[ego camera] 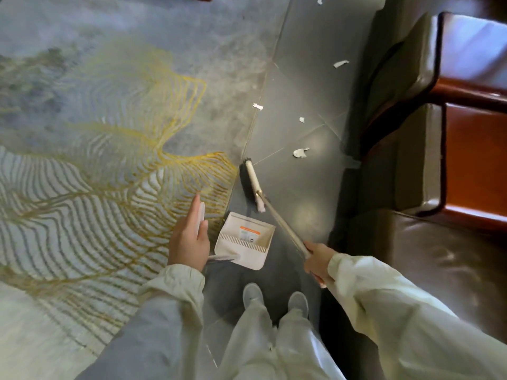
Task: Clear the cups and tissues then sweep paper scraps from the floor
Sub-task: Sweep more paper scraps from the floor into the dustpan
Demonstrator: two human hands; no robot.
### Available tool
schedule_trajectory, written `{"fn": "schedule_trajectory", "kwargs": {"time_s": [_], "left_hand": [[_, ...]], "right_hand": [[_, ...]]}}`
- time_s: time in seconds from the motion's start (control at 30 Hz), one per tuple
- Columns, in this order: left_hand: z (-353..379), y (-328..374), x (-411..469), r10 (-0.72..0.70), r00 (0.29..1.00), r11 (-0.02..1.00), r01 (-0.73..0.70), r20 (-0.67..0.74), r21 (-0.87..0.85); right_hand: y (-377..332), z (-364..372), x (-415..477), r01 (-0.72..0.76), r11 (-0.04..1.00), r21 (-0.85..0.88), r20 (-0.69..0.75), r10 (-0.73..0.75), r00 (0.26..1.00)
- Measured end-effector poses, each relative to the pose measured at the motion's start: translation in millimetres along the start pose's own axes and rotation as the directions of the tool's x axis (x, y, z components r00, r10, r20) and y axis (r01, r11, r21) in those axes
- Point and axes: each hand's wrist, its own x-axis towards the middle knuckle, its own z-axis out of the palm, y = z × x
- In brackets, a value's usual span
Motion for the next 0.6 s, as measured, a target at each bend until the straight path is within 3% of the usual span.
{"fn": "schedule_trajectory", "kwargs": {"time_s": [0.13,0.27,0.4,0.6], "left_hand": [[0.3,-2.4,17.6,0.033,0.997,0.999,-0.030,0.074,-0.044],[-2.8,-4.3,31.9,0.045,0.993,0.997,-0.039,0.109,-0.064],[3.5,8.3,46.6,0.171,0.978,0.985,-0.166,0.123,-0.049],[28.7,53.3,102.7,0.150,0.981,0.984,-0.136,0.126,-0.113]], "right_hand": [[2.5,6.8,-29.0,-0.028,0.997,0.071,0.160,0.017,0.987],[0.5,-7.5,-54.2,-0.017,0.981,0.195,0.151,-0.013,0.988],[-6.1,-30.0,-62.2,0.039,0.940,0.339,0.044,-0.057,0.997],[-15.0,-90.9,-29.4,0.068,0.919,0.387,-0.160,-0.006,0.987]]}}
